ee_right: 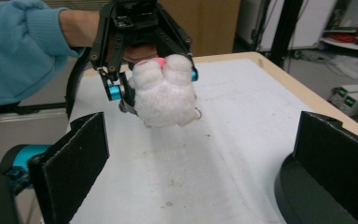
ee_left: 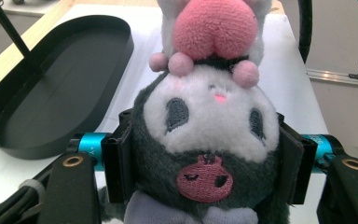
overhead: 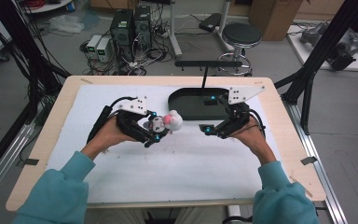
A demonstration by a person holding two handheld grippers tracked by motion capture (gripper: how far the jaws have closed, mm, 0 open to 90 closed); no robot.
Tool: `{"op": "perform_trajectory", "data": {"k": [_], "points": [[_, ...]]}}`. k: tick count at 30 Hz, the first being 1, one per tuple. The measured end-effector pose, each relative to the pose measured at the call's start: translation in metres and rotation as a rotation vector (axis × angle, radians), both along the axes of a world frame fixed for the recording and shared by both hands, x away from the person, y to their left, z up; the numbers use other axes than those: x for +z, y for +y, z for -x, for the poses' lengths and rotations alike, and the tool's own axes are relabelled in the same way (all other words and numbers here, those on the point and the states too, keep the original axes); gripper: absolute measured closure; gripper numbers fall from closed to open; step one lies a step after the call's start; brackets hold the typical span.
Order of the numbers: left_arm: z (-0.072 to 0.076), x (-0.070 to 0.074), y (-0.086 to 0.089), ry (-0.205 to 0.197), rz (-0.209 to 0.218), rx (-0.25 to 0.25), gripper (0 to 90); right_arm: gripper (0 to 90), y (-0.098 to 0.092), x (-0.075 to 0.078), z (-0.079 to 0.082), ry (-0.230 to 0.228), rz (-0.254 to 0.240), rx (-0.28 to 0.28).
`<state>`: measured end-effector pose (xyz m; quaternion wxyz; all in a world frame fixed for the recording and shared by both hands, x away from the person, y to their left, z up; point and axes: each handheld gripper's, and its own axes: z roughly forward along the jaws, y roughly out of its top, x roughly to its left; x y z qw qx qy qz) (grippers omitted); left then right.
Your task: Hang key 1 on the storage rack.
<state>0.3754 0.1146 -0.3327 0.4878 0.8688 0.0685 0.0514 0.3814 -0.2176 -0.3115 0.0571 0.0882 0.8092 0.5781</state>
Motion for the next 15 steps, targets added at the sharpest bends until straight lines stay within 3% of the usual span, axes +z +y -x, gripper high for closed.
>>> {"op": "perform_trajectory", "data": {"k": [5, 11, 15], "points": [[0.000, 0.004, -0.008, -0.012, -0.003, -0.016, 35.9, 2.6, 0.011, 0.001, -0.005, 0.027, 0.046, 0.044], [-0.003, 0.009, -0.014, -0.012, -0.006, -0.026, 35.9, 2.6, 0.025, 0.003, -0.011, 0.024, 0.084, 0.090], [-0.003, 0.012, -0.020, -0.018, -0.011, -0.041, 35.9, 2.7, 0.031, 0.004, -0.015, 0.025, 0.087, 0.114]]}}
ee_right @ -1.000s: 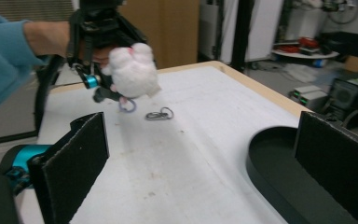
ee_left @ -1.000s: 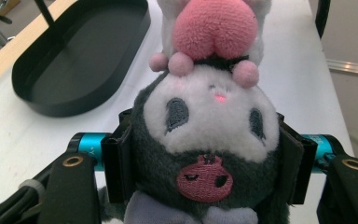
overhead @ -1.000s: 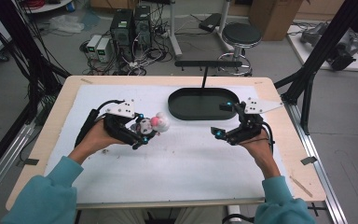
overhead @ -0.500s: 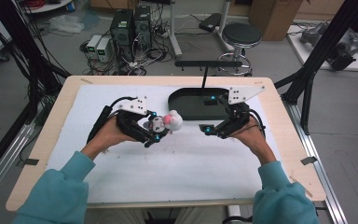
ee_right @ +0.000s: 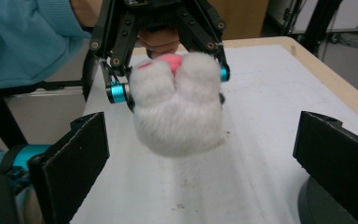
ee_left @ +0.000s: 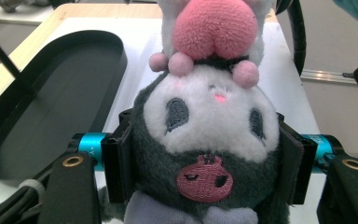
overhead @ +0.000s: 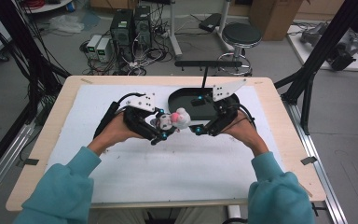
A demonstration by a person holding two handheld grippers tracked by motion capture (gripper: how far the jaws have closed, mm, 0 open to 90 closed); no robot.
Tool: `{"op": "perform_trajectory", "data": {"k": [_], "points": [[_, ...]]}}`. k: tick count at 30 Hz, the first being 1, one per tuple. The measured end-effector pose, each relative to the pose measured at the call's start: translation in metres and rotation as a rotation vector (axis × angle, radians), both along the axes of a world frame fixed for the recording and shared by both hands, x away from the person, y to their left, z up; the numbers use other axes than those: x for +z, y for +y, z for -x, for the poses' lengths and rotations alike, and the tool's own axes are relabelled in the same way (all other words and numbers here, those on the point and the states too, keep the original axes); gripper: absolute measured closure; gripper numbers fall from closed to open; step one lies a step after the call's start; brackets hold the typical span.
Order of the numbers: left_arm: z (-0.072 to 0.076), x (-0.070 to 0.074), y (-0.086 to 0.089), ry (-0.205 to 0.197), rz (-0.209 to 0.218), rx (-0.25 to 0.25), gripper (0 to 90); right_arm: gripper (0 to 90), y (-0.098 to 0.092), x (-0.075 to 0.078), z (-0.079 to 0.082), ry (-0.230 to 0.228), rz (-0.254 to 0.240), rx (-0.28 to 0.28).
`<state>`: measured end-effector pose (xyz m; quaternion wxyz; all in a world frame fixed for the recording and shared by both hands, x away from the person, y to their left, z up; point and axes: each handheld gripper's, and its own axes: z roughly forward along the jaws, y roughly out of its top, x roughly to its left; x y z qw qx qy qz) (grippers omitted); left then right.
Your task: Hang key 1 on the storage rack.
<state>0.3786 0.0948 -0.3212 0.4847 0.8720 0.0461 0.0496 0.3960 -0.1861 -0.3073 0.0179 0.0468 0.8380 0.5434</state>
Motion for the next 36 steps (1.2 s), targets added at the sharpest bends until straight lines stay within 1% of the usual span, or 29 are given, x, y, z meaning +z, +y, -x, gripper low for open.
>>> {"op": "perform_trajectory", "data": {"k": [2, 3, 4, 5, 6, 9, 10, 12, 15, 16, 18, 22, 25, 27, 28, 33, 36], "points": [[0.000, 0.000, -0.002, -0.004, -0.008, -0.011, 35.9, 2.7, 0.003, 0.001, 0.000, 0.014, 0.014, 0.010], [0.000, 0.000, -0.004, -0.002, -0.006, -0.011, 35.9, 2.9, 0.004, 0.001, -0.001, 0.003, 0.013, 0.014], [0.000, 0.000, -0.005, 0.000, -0.003, -0.015, 35.9, 3.0, 0.005, 0.000, -0.001, 0.004, 0.010, 0.015], [0.000, -0.001, -0.006, 0.001, -0.001, -0.016, 35.9, 3.0, 0.006, 0.000, -0.001, 0.015, 0.013, 0.020], [0.000, -0.001, -0.007, -0.001, -0.007, -0.021, 35.9, 3.1, 0.006, 0.000, -0.001, 0.016, 0.013, 0.026], [0.000, -0.001, -0.008, 0.001, -0.011, -0.026, 35.8, 5.0, 0.009, -0.002, -0.001, 0.008, 0.047, 0.040], [0.000, -0.001, -0.008, 0.001, -0.011, -0.026, 35.9, 5.0, 0.009, -0.002, -0.001, 0.016, 0.053, 0.045], [0.000, -0.001, -0.009, -0.003, -0.014, -0.033, 35.9, 5.2, 0.010, -0.003, -0.001, 0.018, 0.055, 0.044], [0.000, -0.001, -0.010, -0.001, -0.011, -0.030, 35.9, 15.7, 0.010, -0.003, -0.002, 0.013, 0.067, 0.060], [0.000, -0.001, -0.010, 0.000, -0.017, -0.036, 35.9, 16.6, 0.010, -0.003, -0.002, 0.003, 0.068, 0.062], [0.000, -0.002, -0.011, 0.001, -0.018, -0.036, 35.9, 18.3, 0.009, -0.003, -0.003, 0.012, 0.067, 0.061], [0.000, -0.002, -0.012, -0.002, -0.021, -0.042, 35.8, 21.4, 0.010, -0.003, -0.003, 0.008, 0.074, 0.076], [0.000, -0.003, -0.013, -0.002, -0.028, -0.040, 35.8, 33.0, 0.011, -0.003, -0.002, 0.000, 0.087, 0.097], [-0.001, -0.003, -0.012, -0.002, -0.028, -0.035, 35.8, 42.5, 0.011, -0.002, -0.001, 0.001, 0.089, 0.121], [-0.001, -0.003, -0.012, 0.001, -0.029, -0.035, 35.8, 45.5, 0.011, -0.002, -0.001, 0.003, 0.091, 0.131], [-0.001, -0.004, -0.012, 0.001, -0.037, -0.039, 35.7, 49.2, 0.012, -0.002, -0.001, 0.006, 0.093, 0.144], [-0.001, -0.004, -0.012, 0.001, -0.038, -0.043, 35.6, 53.1, 0.013, -0.002, 0.000, -0.005, 0.105, 0.143]]}}
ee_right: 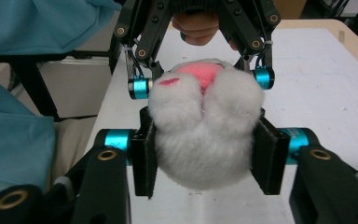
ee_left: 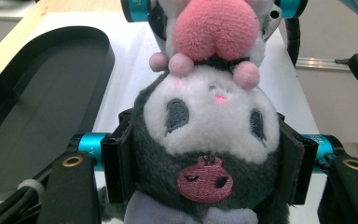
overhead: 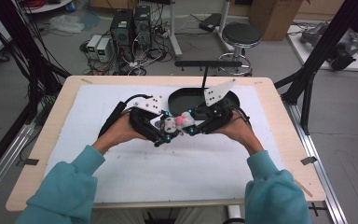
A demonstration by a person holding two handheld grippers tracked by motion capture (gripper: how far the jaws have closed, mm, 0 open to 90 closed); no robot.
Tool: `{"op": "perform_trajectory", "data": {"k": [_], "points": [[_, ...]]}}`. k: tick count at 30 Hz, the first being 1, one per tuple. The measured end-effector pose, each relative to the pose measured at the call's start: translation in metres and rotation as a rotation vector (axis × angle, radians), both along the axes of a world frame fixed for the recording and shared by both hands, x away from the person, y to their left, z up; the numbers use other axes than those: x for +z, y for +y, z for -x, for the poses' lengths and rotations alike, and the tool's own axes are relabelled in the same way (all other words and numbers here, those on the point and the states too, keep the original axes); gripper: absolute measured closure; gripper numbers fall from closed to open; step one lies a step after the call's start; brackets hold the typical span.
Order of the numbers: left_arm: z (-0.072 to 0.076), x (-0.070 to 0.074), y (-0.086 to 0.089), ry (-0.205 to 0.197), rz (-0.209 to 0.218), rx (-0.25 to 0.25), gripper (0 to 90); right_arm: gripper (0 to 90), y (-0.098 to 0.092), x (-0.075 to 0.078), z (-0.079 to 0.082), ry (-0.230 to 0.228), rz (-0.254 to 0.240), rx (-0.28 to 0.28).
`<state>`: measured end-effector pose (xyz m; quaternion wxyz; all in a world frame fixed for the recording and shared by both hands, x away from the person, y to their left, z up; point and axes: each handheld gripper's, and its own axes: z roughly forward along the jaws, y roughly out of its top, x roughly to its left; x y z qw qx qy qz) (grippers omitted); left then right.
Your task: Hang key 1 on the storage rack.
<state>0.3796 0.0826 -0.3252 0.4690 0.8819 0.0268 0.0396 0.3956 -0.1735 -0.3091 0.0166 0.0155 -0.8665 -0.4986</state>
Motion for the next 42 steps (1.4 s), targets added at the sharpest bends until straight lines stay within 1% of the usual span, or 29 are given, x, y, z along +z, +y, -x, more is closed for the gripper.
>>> {"op": "perform_trajectory", "data": {"k": [5, 8, 10, 11, 12, 13, 14, 16, 17, 18, 20, 21, 22, 23, 26, 28, 29, 30, 31, 32, 33, 34, 36, 37, 38, 39, 40, 41, 42], "points": [[0.000, 0.001, 0.000, -0.007, 0.018, 0.003, 32.6, 55.5, -0.002, 0.003, 0.001, -0.013, -0.011, -0.011], [0.000, 0.000, 0.000, -0.032, 0.023, -0.009, 29.1, 55.5, -0.003, 0.004, 0.002, -0.023, -0.010, -0.018], [0.000, 0.000, 0.000, -0.043, 0.038, -0.007, 24.6, 55.5, -0.004, 0.005, 0.003, -0.025, -0.008, -0.026], [0.001, 0.001, 0.001, -0.049, 0.048, 0.007, 17.7, 55.5, -0.005, 0.005, 0.003, -0.029, -0.008, -0.034], [0.001, 0.001, 0.001, -0.049, 0.048, 0.007, 12.1, 55.5, -0.005, 0.005, 0.003, -0.029, -0.008, -0.034], [0.001, 0.000, 0.002, -0.057, 0.072, 0.058, 5.9, 55.5, -0.008, 0.006, 0.003, -0.027, -0.008, -0.049], [0.001, 0.000, 0.004, -0.060, 0.088, 0.071, 1.7, 55.5, -0.010, 0.007, 0.002, -0.028, -0.011, -0.054], [0.001, 0.000, 0.010, -0.057, 0.116, 0.072, 1.7, 55.5, -0.015, 0.009, 0.003, -0.036, -0.025, -0.076], [0.001, 0.000, 0.012, -0.049, 0.129, 0.075, 1.7, 55.4, -0.017, 0.010, 0.003, -0.028, -0.028, -0.086], [0.001, 0.000, 0.012, -0.049, 0.129, 0.075, 1.7, 55.5, -0.019, 0.010, 0.003, -0.024, -0.035, -0.092], [0.004, 0.000, 0.024, -0.056, 0.155, 0.118, 1.7, 55.4, -0.025, 0.011, 0.003, -0.031, -0.047, -0.117], [0.004, 0.000, 0.029, -0.051, 0.167, 0.138, 1.7, 55.4, -0.029, 0.011, 0.003, -0.028, -0.047, -0.132], [0.005, 0.000, 0.035, -0.053, 0.177, 0.156, 1.7, 55.4, -0.032, 0.010, 0.003, -0.037, -0.051, -0.152], [0.006, 0.000, 0.040, -0.052, 0.197, 0.179, 1.7, 55.4, -0.035, 0.009, 0.003, -0.033, -0.056, -0.171], [0.009, -0.002, 0.059, -0.068, 0.228, 0.244, 1.7, 55.4, -0.047, 0.005, 0.002, -0.021, -0.084, -0.225], [0.010, -0.002, 0.071, -0.075, 0.245, 0.279, 1.7, 55.2, -0.054, 0.004, 0.002, -0.009, -0.087, -0.266], [0.012, -0.002, 0.077, -0.074, 0.263, 0.299, 1.7, 55.2, -0.057, 0.003, 0.002, -0.006, -0.092, -0.291], [0.012, -0.002, 0.077, -0.074, 0.263, 0.299, 1.7, 55.2, -0.057, 0.003, 0.002, -0.006, -0.092, -0.291], [0.014, -0.003, 0.089, -0.084, 0.276, 0.325, 1.7, 55.1, -0.064, 0.002, 0.001, 0.001, -0.107, -0.338], [0.015, -0.004, 0.095, -0.086, 0.281, 0.334, 1.7, 55.1, -0.068, 0.001, 0.001, -0.004, -0.114, -0.363], [0.015, -0.004, 0.095, -0.086, 0.281, 0.334, 1.7, 55.1, -0.072, 0.000, 0.001, -0.003, -0.121, -0.384], [0.018, -0.005, 0.107, -0.091, 0.280, 0.365, 1.7, 55.2, -0.076, 0.000, 0.001, -0.010, -0.124, -0.409], [0.020, -0.008, 0.118, -0.097, 0.292, 0.395, 1.7, 55.2, -0.083, 0.000, 0.001, -0.015, -0.140, -0.455], [0.020, -0.008, 0.118, -0.097, 0.292, 0.395, 1.7, 55.2, -0.083, 0.000, 0.001, -0.015, -0.140, -0.455], [0.021, -0.009, 0.124, -0.099, 0.302, 0.414, 1.7, 55.2, -0.091, 0.002, 0.001, -0.029, -0.151, -0.515], [0.022, -0.010, 0.127, -0.096, 0.307, 0.421, 1.7, 55.2, -0.091, 0.002, 0.001, -0.029, -0.151, -0.515], [0.023, -0.012, 0.130, -0.095, 0.302, 0.437, 1.7, 55.2, -0.093, 0.002, 0.001, -0.035, -0.160, -0.533], [0.027, -0.014, 0.134, -0.103, 0.307, 0.447, 1.7, 55.1, -0.099, 0.004, 0.001, -0.043, -0.179, -0.584], [0.028, -0.016, 0.137, -0.104, 0.306, 0.449, 1.7, 55.1, -0.101, 0.005, 0.001, -0.052, -0.188, -0.604]]}}
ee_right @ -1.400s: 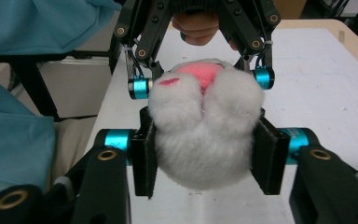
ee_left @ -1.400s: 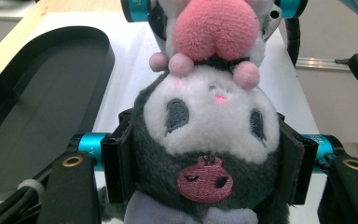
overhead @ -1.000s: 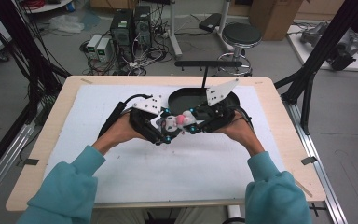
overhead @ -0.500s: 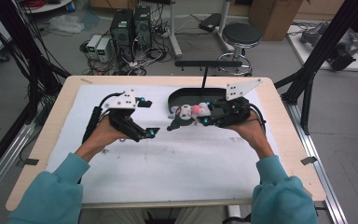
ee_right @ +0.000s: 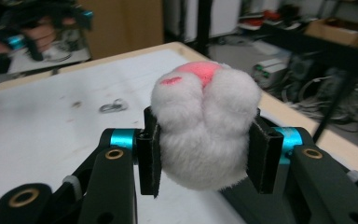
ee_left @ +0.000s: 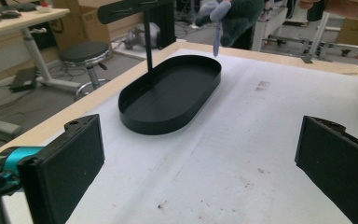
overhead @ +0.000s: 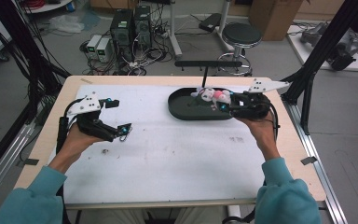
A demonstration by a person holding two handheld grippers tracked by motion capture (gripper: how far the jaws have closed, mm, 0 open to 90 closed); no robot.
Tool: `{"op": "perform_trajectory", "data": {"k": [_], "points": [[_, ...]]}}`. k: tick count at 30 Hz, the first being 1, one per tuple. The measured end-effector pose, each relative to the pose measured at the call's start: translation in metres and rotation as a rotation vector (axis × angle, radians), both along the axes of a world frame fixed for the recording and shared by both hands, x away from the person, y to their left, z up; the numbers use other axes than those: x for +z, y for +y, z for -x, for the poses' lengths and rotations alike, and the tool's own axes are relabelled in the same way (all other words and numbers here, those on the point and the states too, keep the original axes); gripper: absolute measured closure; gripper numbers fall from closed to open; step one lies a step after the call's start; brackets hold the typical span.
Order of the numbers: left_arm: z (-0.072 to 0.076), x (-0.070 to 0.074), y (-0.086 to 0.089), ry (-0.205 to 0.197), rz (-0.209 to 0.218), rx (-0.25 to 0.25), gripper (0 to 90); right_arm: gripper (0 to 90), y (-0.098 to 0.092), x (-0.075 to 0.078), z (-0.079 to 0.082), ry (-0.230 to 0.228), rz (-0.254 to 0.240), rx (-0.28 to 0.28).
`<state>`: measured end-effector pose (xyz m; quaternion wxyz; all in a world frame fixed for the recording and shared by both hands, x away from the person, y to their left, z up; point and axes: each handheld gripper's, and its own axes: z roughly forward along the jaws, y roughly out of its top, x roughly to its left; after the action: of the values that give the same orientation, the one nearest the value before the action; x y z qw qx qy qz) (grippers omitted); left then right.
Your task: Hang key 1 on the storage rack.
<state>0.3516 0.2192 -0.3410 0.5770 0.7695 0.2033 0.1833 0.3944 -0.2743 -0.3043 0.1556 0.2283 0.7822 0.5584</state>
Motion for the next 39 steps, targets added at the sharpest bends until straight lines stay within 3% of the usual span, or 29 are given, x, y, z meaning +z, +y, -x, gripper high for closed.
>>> {"op": "perform_trajectory", "data": {"k": [4, 14, 18, 23, 26, 39], "points": [[0.004, -0.006, 0.007, -0.001, -0.005, 0.021, 1.7, 55.1, -0.007, 0.001, -0.001, -0.014, -0.010, -0.069], [0.006, -0.011, 0.015, 0.007, 0.003, 0.039, 1.7, 55.1, -0.016, 0.000, -0.005, -0.021, -0.011, -0.136], [0.005, -0.012, 0.015, 0.000, 0.002, 0.040, 1.7, 55.1, -0.024, 0.000, -0.005, -0.023, -0.009, -0.201], [0.004, -0.013, 0.015, -0.003, -0.003, 0.043, 1.7, 55.1, -0.029, 0.002, -0.005, -0.059, -0.028, -0.286], [0.004, -0.014, 0.015, 0.000, -0.001, 0.045, 1.7, 55.1, -0.029, 0.003, -0.006, -0.074, -0.010, -0.328], [0.006, -0.022, 0.023, -0.003, -0.002, 0.072, 1.7, 55.1, -0.043, 0.008, -0.011, -0.099, -0.014, -0.447]]}}
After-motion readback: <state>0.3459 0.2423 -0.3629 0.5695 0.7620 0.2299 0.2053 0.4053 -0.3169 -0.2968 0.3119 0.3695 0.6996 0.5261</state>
